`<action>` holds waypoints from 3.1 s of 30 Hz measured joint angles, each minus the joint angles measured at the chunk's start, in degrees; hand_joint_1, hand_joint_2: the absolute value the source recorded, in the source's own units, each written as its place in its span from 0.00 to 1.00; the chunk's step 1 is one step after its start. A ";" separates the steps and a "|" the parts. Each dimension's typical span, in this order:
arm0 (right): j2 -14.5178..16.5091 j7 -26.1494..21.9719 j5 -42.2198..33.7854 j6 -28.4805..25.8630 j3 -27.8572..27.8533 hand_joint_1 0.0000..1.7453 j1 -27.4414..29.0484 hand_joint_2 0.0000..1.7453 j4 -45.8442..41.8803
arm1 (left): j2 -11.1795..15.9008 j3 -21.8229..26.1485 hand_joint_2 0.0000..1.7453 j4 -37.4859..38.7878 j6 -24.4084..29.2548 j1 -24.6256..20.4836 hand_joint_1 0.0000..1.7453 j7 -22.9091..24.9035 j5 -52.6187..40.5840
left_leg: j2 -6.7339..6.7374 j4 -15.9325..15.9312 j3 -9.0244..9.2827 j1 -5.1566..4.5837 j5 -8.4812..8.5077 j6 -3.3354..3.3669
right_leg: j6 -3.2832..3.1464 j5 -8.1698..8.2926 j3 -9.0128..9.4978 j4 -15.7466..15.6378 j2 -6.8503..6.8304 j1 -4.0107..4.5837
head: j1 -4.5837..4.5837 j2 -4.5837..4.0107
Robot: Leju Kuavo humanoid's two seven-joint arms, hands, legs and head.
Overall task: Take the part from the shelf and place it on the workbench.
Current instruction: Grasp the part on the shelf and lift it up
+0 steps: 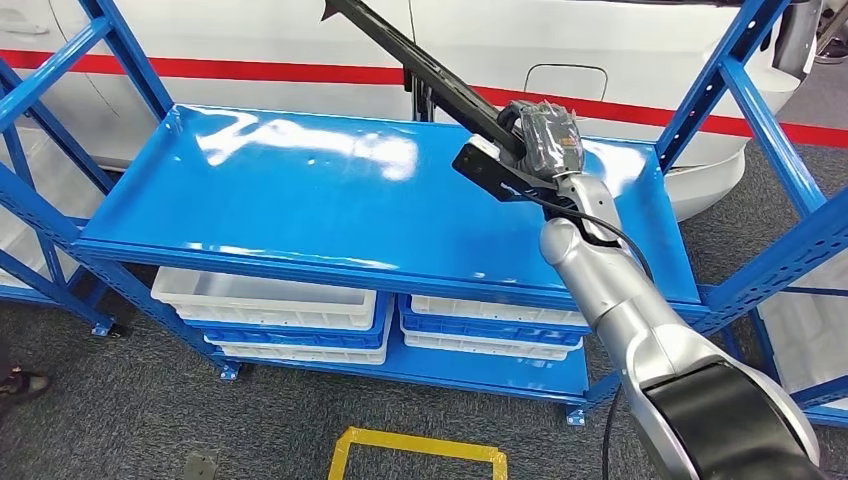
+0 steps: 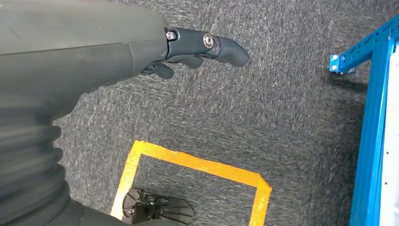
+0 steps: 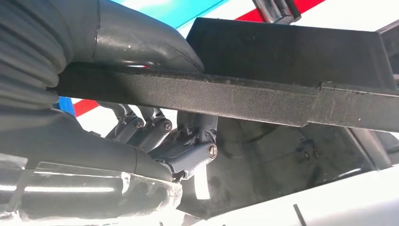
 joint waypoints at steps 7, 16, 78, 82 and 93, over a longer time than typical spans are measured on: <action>-0.85 0.58 -0.52 0.02 0.00 1.00 1.58 1.00 -0.93 | 0.04 -0.27 1.00 -0.01 -0.58 -0.02 0.00 0.57 -0.89 | 0.02 0.18 -0.09 0.01 -0.12 0.81 | 0.67 0.31 0.19 -0.49 -0.06 -0.83 | -0.12 0.00; -2.08 1.19 -0.60 -0.11 -0.02 1.00 3.48 1.00 -1.39 | 0.00 -0.28 1.00 -0.01 -1.02 -0.18 0.00 0.52 -1.08 | 0.27 -1.58 0.26 0.88 1.58 2.07 | 0.39 -6.23 -6.91 14.69 -0.22 -0.74 | 0.13 -0.02; -4.34 1.54 1.32 0.35 -0.13 1.00 3.23 1.00 -2.02 | 0.06 -0.23 1.00 -0.14 -1.23 -0.45 0.00 -0.63 -1.90 | 0.83 -0.19 3.99 0.60 -3.04 1.99 | 0.54 -1.48 -4.83 6.38 -0.42 -0.37 | 0.01 0.00; -4.56 1.07 1.32 -0.02 -0.13 1.00 3.70 1.00 -1.64 | -0.16 -0.22 1.00 -0.14 -1.16 -0.41 0.00 -0.84 -1.85 | 0.70 0.78 -1.19 0.06 0.67 1.54 | 0.61 -4.18 0.45 5.20 -0.45 -0.01 | 0.16 -0.01; -4.20 1.04 1.30 -0.18 -0.13 1.00 3.58 1.00 -1.50 | 0.02 -0.15 1.00 -0.14 -0.94 -0.17 0.00 -0.90 -1.67 | 0.42 10.58 0.10 1.84 -6.59 -1.88 | -1.05 0.96 -2.41 1.83 -0.56 -0.89 | -0.26 -0.01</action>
